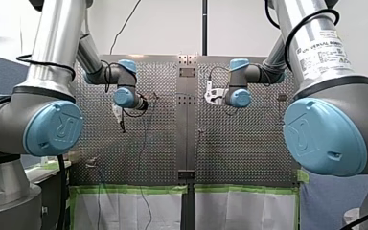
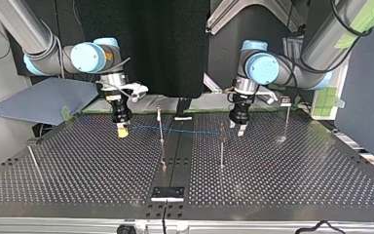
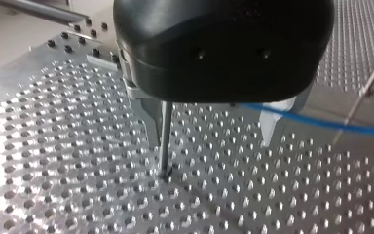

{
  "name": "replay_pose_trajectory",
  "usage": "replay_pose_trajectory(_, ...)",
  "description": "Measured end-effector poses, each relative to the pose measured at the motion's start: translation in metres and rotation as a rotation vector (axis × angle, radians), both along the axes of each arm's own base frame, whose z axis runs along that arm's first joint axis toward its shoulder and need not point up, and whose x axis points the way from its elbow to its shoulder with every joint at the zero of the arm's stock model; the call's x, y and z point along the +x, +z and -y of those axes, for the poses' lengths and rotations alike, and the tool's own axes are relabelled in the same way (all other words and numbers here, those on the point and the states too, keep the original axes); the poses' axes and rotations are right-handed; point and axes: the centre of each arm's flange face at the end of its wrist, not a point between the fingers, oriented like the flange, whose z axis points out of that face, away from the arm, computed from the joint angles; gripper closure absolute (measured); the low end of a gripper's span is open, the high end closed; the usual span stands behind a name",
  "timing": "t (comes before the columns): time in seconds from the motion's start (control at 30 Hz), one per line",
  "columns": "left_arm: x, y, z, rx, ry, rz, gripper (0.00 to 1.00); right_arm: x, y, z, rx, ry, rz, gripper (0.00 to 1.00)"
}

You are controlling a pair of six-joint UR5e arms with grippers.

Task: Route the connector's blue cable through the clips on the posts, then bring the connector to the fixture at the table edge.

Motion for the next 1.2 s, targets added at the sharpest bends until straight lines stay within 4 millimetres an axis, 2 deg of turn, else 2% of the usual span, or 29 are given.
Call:
replay_pose_trajectory(0.47,-0.038,0.018,0.005,-0.120,-0.084,-0.021,0.00,0.000,0.000,0.000,0.003,0.001,0.000,1.00)
replay_pose_trajectory(0.87,-0.057,0.054,0.004,-0.082,-0.073,0.028,0.00,0.001,0.000,-0.001,0.004,0.002,0.000,1.00)
replay_pose_trajectory(1.2,-0.070,0.049,0.005,0.017,-0.021,-0.004,0.00,0.002,-0.001,-0.001,0.004,0.010,-0.001,1.00)
